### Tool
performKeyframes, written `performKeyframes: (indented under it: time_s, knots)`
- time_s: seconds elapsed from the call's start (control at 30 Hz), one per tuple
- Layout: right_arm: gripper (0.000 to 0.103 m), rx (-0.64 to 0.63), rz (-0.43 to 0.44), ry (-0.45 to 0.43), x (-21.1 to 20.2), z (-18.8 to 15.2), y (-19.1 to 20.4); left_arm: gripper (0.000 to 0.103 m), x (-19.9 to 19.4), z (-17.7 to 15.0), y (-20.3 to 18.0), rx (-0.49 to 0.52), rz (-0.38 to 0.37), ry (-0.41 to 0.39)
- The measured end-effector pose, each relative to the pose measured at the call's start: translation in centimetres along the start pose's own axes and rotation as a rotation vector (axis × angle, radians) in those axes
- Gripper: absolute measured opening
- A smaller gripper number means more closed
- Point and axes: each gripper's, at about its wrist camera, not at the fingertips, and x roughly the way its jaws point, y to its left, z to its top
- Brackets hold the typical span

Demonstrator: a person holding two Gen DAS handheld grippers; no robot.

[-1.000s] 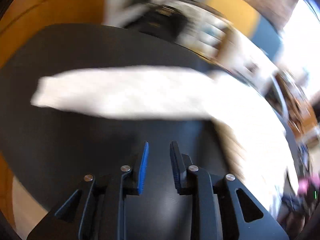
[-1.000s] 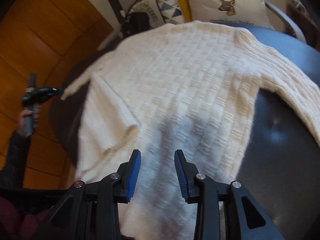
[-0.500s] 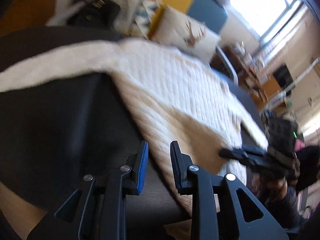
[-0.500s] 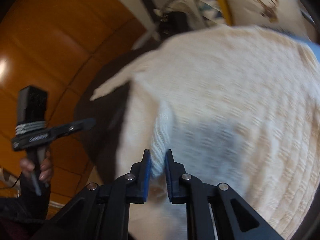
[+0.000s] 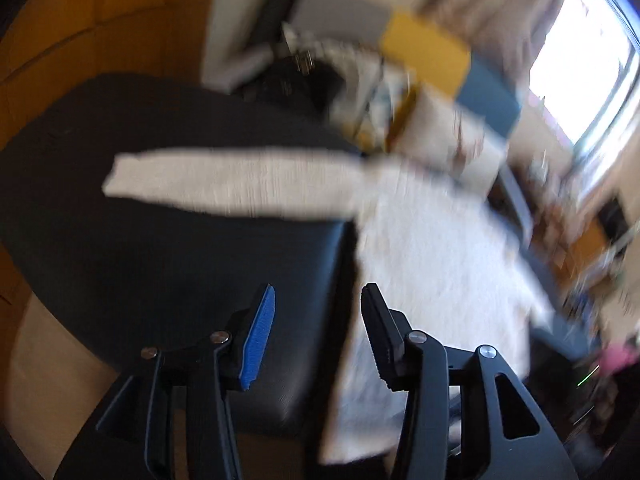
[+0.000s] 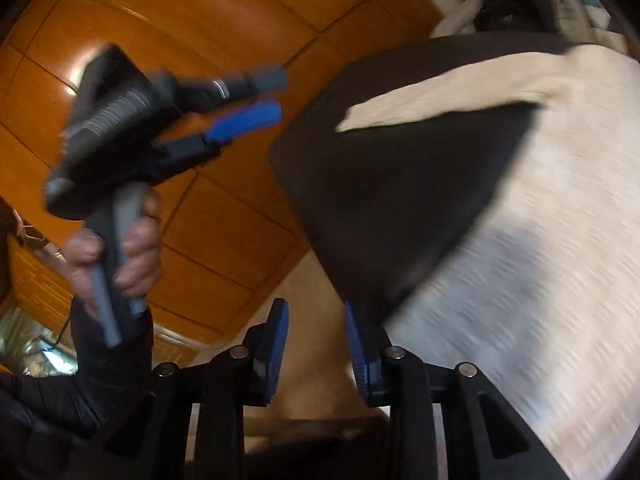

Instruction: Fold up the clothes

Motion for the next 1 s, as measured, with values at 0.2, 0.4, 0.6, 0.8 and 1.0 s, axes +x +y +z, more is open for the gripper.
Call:
performKeyframes:
  time_s: [0.2,0.4,0.6,0.8,1.0]
  knots:
    - [0.033,0.067,-0.566,-0.143,-13.5,-4.8,-5.7,0.048,9.0,-4.9,-6.3,0.343,0.027,0.226]
    - [0.040,0.316,-0.781,-0.095,-21.3,-12.8,-11.4,0.053,12.3,-5.9,-6.0,0.300,0.073,0.271]
    - [0.046,0.470,-0.724,-0.171,-21.4,-15.3,-13.9,0.008,12.3,-7.8,-9.0,0.384,0.113,0.188]
    - [0.005,0.274,-0.904,-0.055,-19.4,-13.2,-11.8,0.006,11.7,-9.2,-12.8,0.403,0.011,0.160]
    - [0.002,0.291,-1.091,0.021,-23.9,-16.0,-11.2,0.007,12.2,-10.5,-13.2,0.355,-0.051,0.202]
